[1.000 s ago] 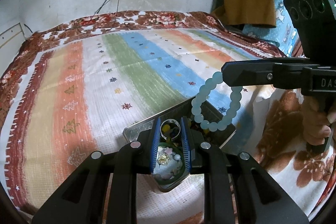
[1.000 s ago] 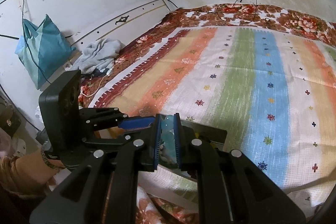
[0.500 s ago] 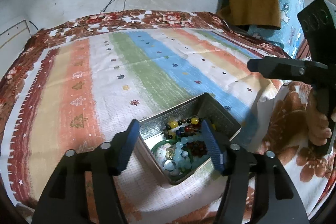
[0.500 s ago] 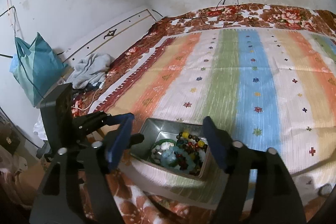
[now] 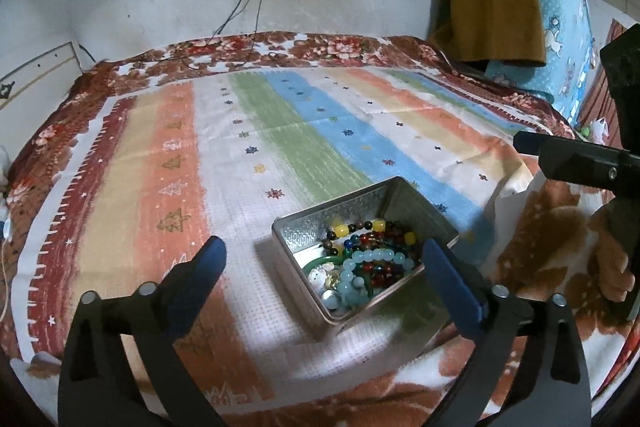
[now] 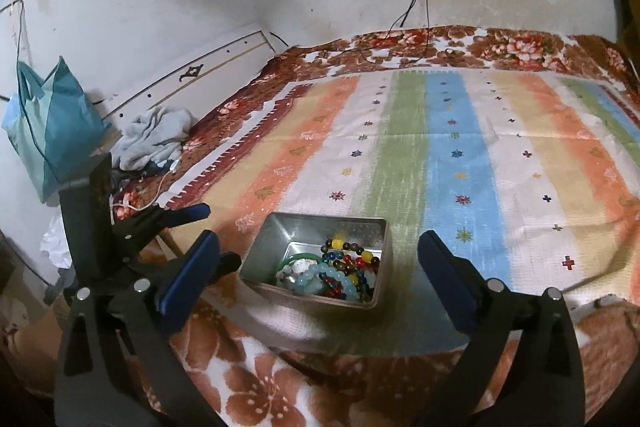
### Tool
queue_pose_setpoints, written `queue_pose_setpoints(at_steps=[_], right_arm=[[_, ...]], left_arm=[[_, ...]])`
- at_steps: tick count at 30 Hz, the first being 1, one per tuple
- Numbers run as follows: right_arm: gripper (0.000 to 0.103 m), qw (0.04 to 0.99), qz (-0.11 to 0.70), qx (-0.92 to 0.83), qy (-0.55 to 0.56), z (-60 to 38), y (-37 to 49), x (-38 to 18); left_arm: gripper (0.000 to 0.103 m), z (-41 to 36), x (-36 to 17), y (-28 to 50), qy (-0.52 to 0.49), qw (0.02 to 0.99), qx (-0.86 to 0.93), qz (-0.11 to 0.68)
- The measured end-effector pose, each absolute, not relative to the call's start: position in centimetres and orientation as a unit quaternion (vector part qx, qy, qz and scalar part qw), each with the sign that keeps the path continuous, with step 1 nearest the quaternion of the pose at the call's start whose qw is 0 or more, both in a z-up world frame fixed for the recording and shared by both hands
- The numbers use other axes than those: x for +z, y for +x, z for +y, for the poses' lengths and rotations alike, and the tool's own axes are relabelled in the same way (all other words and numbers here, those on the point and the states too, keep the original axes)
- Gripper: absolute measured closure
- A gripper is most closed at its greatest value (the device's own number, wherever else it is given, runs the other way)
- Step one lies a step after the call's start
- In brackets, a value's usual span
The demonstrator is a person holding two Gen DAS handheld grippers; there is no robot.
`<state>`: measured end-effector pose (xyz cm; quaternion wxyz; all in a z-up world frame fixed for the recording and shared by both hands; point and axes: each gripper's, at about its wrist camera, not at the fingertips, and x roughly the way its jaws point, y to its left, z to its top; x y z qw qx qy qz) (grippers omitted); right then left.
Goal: Organize jewelry
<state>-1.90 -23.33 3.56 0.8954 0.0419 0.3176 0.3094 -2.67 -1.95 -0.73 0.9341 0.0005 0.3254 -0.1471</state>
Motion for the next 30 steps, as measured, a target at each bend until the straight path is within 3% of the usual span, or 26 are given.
queue_pose_setpoints(at_steps=[30], right_arm=[[0.005,0.905,0.330,0.269,0.008,-22.4,-4.2,1.7]], left_arm=[[0.006,-1.3,-0.8,-5.7,-0.018,0.947,-0.100,0.306]])
